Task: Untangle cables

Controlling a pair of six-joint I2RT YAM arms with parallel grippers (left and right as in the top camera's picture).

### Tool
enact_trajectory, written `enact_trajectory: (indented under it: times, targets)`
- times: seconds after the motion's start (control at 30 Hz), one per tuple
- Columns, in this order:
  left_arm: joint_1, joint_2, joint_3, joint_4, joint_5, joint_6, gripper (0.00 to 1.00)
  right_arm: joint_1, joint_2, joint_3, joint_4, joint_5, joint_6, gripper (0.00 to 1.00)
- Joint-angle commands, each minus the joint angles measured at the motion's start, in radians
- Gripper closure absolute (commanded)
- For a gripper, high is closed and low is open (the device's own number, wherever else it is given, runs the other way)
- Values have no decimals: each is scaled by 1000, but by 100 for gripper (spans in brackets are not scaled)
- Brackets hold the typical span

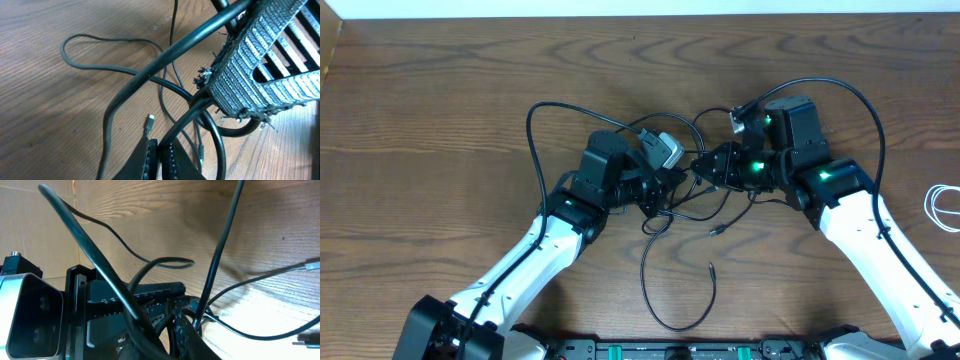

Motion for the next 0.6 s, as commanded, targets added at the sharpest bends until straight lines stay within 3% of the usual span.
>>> enact_trajectory:
  times: [0.0,0.23,0.47,0.57]
  targets:
    - [2,7,-3,5,-2,9,92,-4,-3,3,-1,-24,2,89]
    - [16,3,-3,17,-6,-80,92,-4,-3,3,-6,51,-25,79]
    - [94,-4,-3,31,-33,-277,92,-4,-3,3,-101,312,-47,52]
    - [117,-4,-3,35,-51,-364,92,-4,-3,3,-152,400,-46,46]
